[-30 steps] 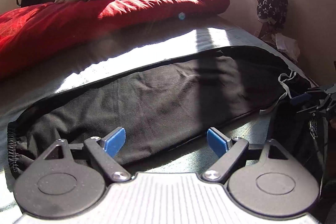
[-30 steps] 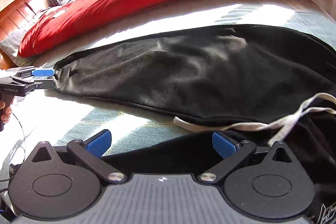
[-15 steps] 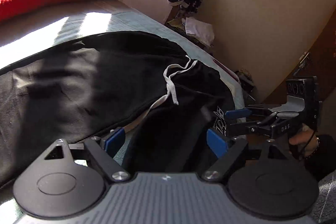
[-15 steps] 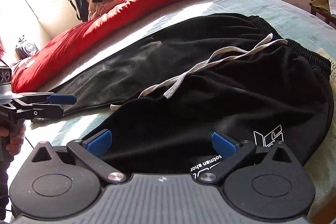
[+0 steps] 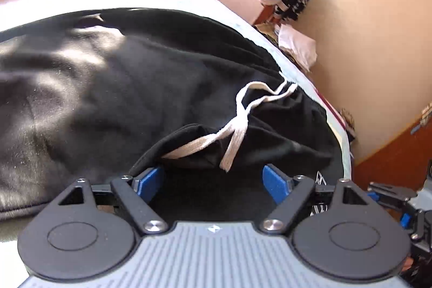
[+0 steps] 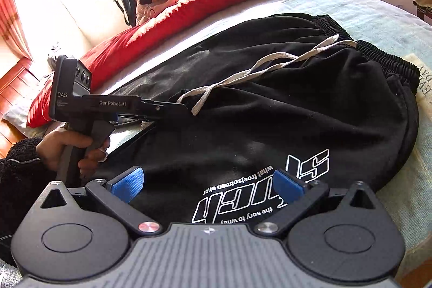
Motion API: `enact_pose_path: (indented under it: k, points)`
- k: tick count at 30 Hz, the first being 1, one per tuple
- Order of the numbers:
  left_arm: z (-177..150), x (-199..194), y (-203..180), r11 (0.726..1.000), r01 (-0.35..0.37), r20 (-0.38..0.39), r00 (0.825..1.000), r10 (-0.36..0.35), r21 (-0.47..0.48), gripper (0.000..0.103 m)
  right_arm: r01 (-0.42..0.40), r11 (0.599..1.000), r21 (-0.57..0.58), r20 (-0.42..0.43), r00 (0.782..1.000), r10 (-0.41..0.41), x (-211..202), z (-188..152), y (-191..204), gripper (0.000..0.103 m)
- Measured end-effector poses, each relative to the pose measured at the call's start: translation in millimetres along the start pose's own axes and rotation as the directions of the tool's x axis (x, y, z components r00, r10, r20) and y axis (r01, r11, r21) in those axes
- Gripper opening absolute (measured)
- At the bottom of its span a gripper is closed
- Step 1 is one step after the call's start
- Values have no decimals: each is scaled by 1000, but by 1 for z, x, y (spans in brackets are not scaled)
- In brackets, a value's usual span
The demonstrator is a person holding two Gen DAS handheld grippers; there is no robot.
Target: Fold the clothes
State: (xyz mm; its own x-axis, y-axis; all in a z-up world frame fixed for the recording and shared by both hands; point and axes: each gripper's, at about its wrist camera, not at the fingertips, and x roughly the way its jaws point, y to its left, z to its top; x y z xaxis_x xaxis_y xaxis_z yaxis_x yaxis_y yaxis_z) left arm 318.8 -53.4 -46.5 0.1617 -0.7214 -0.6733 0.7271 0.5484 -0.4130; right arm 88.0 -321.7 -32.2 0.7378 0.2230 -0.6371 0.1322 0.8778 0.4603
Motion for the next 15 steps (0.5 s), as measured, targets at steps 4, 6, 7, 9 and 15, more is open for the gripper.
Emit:
enact_pose_path:
  k: [4, 6, 7, 9, 15]
  points:
    - [-9, 6, -7, 994, -92, 23, 995, 93, -68, 82, -80, 997, -19, -9, 997, 80, -1, 9, -31, 103]
    - [-25, -3, -12, 982, -144, 27, 989, 148, -121, 86, -109, 994, -27, -16, 994, 108, 3, 16, -45, 103]
    - [-34, -7, -15, 974, -169, 28, 984, 175, -148, 86, -120, 992, -40, -17, 993, 120, 6, 19, -49, 103]
    - [-50, -15, -20, 955, -219, 28, 973, 229, -201, 86, -144, 987, -67, -19, 990, 143, 12, 25, -58, 103]
    - [-98, -41, -34, 864, -357, 11, 923, 385, -355, 86, -188, 980, -64, -100, 978, 182, 29, 25, -89, 103]
